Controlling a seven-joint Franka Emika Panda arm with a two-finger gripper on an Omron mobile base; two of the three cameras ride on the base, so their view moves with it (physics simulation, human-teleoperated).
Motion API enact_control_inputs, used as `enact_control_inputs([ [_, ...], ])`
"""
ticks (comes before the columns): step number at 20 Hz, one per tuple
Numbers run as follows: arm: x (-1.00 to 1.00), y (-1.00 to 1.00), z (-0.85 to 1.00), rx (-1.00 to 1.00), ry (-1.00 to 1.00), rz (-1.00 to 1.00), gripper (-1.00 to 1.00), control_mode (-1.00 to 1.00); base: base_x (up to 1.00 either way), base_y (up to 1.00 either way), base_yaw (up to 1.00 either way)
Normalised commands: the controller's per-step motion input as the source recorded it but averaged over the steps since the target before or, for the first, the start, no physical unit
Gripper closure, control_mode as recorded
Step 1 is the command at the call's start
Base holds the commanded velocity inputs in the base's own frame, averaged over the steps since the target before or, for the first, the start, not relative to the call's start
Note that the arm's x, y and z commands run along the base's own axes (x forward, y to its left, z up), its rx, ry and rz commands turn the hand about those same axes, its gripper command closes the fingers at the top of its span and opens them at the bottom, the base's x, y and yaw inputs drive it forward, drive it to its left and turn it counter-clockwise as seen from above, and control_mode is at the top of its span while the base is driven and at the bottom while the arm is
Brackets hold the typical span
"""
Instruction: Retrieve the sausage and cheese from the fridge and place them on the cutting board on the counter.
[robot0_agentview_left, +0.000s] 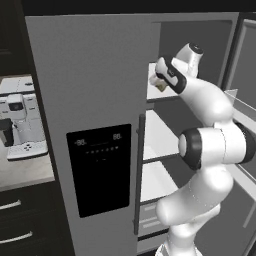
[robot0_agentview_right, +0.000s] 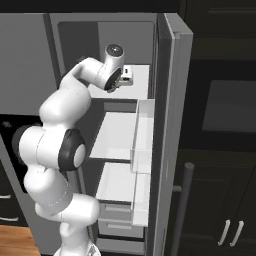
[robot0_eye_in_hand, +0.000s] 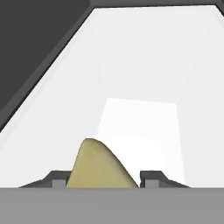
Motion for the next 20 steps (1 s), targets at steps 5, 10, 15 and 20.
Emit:
enact_control_inputs([
  [5,-0.50,-0.23,0.15,0.01,0.00,0.00,1.00,-1.00,0.00,0.00,0.00],
  [10,-0.91,-0.08,0.06,0.00,-0.11,0.00,1.00,-1.00,0.00,0.00,0.00],
  [15,-0.94,0.28,-0.14,-0.11,-0.17,0.00,1.00,-1.00,0.00,0.00,0.00],
  [20,-0.91,0.32,-0.25,-0.11,-0.11,0.00,1.00,-1.00,0.00,0.00,0.00],
])
